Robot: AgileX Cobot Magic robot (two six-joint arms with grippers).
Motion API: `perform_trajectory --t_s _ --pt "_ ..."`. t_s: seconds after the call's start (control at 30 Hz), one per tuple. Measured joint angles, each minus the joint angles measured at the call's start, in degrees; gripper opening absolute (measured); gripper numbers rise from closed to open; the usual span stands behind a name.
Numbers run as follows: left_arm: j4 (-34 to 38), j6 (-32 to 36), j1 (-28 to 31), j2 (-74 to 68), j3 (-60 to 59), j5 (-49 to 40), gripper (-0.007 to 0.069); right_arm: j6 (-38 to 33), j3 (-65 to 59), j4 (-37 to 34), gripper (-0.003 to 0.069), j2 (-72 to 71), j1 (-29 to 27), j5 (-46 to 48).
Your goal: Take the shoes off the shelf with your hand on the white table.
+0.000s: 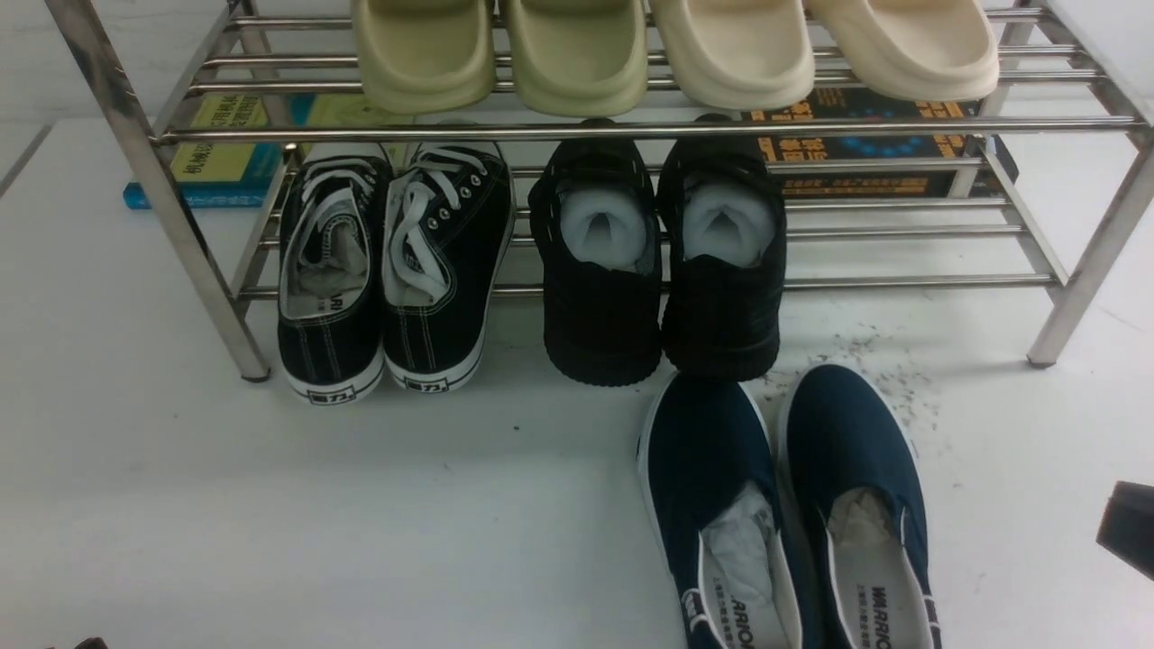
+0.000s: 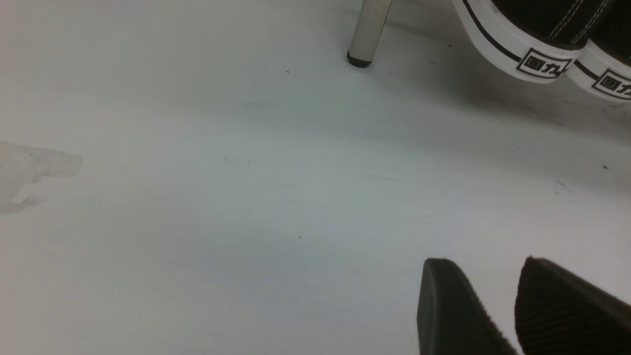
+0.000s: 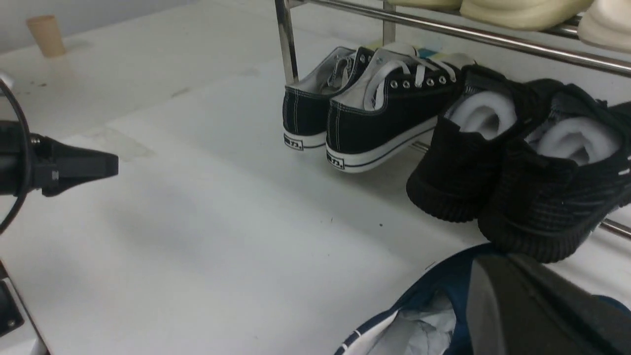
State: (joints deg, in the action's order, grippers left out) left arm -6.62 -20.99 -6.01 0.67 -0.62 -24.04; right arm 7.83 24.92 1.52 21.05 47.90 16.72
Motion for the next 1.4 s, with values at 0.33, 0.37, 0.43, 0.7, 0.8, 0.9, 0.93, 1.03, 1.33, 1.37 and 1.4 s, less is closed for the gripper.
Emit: perform_trajectory --t_s 0.33,0.37,0.43,0.7,0.8,0.9,0.93,1.03,1.33,1.37,1.4 --pt "0.0 0.0 0.0 0.0 0.0 0.0 0.024 0.0 -0.2 0.0 -0.0005 0.0 0.0 -1.5" --pt "0.0 0.0 0.0 0.0 0.0 0.0 0.024 0.0 -0.2 0.0 -0.0004 0.0 0.0 -1.5" --pt "0.0 0.0 0.0 0.0 0.0 0.0 0.024 0.0 -0.2 0.0 -0.0004 0.0 0.0 -1.5" --pt "0.0 0.0 0.0 0.0 0.0 0.0 0.024 0.0 -0.2 0.0 -0.0001 0.0 0.0 -1.5" --pt "0.0 0.0 0.0 0.0 0.0 0.0 0.024 0.0 -0.2 0.0 0.0 0.0 0.0 -1.5" --pt "0.0 0.0 0.0 0.0 0.0 0.0 0.024 0.0 -0.2 0.0 0.0002 0.0 0.0 -1.5" --pt "0.0 0.0 0.0 0.0 0.0 0.0 0.024 0.0 -0.2 0.0 0.0002 0.0 0.0 -1.5" --pt "0.0 0.0 0.0 0.0 0.0 0.0 0.024 0.0 -0.2 0.0 0.0005 0.0 0.0 -1.5" --pt "0.0 0.0 0.0 0.0 0.0 0.0 0.024 0.0 -1.9 -0.2 0.0011 -2.2 -0.2 -1.7" --pt "0.0 0.0 0.0 0.0 0.0 0.0 0.024 0.0 -3.4 -0.2 0.0011 -3.3 -1.3 -1.9" --pt "0.0 0.0 0.0 0.0 0.0 0.0 0.024 0.0 -5.4 -0.2 0.0011 -4.6 -3.2 -1.9"
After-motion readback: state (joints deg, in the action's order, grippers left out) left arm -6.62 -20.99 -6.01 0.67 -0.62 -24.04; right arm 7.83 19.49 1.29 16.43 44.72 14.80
